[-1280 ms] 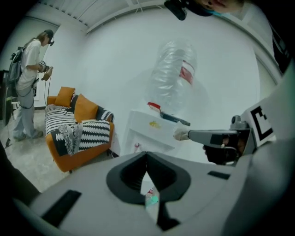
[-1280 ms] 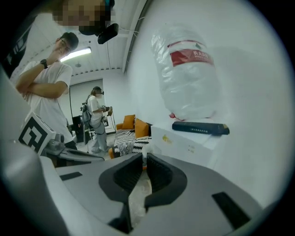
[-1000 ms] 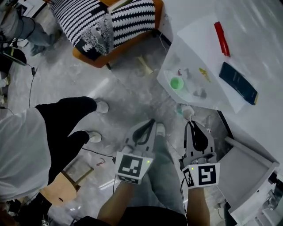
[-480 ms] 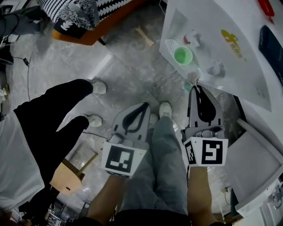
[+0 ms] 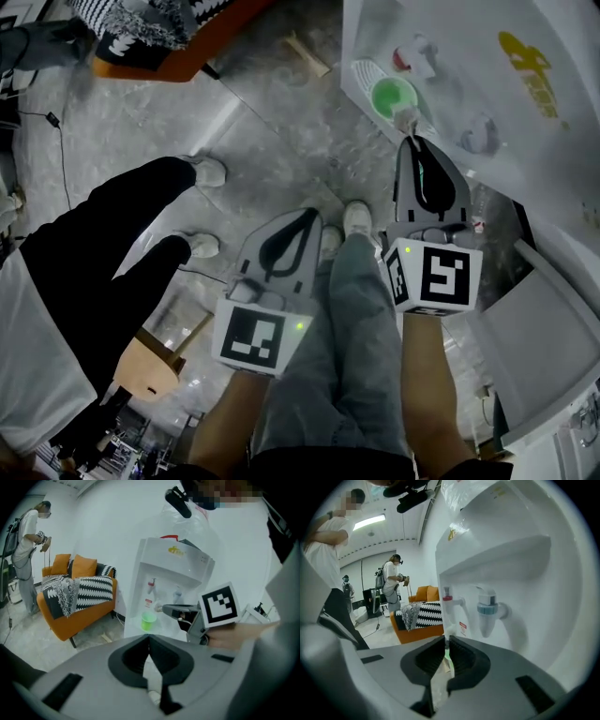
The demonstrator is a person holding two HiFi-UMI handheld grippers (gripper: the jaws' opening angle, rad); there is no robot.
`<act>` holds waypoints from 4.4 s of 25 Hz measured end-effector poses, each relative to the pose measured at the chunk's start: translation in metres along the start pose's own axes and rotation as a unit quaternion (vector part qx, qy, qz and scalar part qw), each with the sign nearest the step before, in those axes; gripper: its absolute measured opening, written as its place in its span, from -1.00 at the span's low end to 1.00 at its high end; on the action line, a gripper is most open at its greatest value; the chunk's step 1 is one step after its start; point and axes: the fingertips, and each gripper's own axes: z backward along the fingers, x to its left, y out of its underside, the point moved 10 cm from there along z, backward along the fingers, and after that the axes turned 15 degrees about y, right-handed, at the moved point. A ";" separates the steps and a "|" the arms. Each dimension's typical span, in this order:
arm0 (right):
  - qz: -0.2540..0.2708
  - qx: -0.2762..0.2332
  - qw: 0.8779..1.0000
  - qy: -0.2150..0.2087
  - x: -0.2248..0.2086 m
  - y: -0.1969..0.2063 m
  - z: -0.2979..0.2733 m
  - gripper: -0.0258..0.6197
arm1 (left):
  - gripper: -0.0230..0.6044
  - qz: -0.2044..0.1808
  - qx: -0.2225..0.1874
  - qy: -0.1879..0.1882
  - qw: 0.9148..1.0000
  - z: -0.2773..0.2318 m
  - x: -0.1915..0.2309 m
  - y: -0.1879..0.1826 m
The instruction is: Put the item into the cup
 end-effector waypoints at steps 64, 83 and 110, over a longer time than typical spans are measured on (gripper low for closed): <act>0.033 -0.006 0.999 -0.015 0.011 0.011 0.042 -0.88 | -0.89 0.022 -0.043 0.005 0.999 0.041 -0.002 0.030; 0.071 -0.062 0.995 -0.026 0.008 -0.115 0.149 -0.89 | -0.89 0.001 -0.118 0.023 0.993 0.126 -0.059 -0.057; 0.022 -0.160 0.987 0.007 0.011 -0.281 0.291 -0.89 | -0.89 -0.054 -0.255 0.033 0.965 0.248 -0.132 -0.194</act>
